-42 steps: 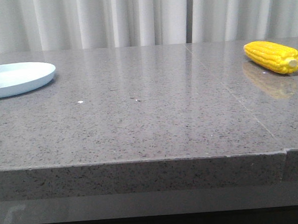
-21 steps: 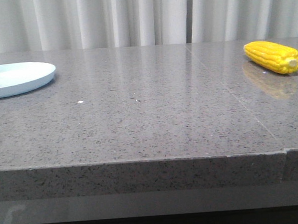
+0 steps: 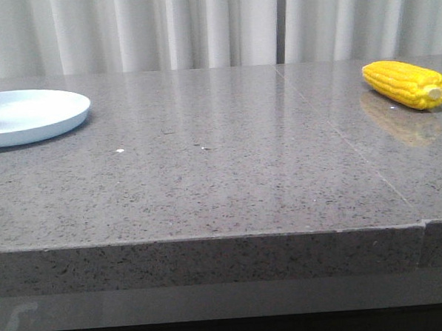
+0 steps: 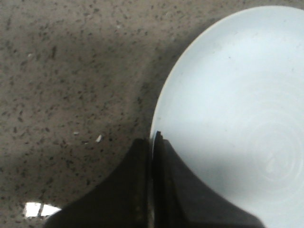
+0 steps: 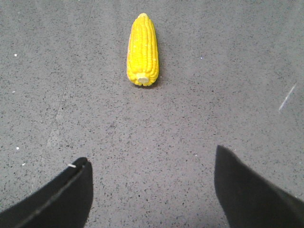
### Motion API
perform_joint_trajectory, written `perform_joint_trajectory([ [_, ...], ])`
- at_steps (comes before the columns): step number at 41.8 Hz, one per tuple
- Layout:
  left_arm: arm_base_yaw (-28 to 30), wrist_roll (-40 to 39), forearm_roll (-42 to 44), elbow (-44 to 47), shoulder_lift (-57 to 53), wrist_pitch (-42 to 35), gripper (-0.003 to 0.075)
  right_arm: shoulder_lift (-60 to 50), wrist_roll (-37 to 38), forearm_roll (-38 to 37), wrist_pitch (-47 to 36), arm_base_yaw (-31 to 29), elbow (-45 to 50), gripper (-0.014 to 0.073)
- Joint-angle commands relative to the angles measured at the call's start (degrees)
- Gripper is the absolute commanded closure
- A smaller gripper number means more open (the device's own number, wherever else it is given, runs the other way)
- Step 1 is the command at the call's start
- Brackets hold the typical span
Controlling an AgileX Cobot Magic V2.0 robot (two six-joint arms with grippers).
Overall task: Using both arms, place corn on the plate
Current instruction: 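Lower the left gripper onto the plate rim and close on it, then lift the plate with the left gripper and carry it toward the table center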
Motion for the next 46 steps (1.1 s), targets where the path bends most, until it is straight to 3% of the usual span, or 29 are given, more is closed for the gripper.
perform_joint_trajectory([
  [1, -1.75, 0.86, -2.17, -4.06, -3.44, 1.32, 0.0740, 0.55, -0.44, -0.56, -4.15, -0.40, -1.82, 0.0033],
  [19, -11.08, 0.86, -10.03, -8.88, -5.78, 2.38, 0.0741, 0.55, -0.44, -0.56, -4.15, -0.40, -1.82, 0.0033],
  [31, -19.16, 0.86, -10.29, -8.88, -5.55, -0.46, 0.0741, 0.55, -0.44, -0.56, -4.15, -0.40, -1.82, 0.0033],
  [46, -24.67, 0.86, -14.10, -8.88, 0.32, -2.49, 0.0740, 0.55, -0.44, -0.56, -4.15, -0.40, -1.82, 0.0033],
])
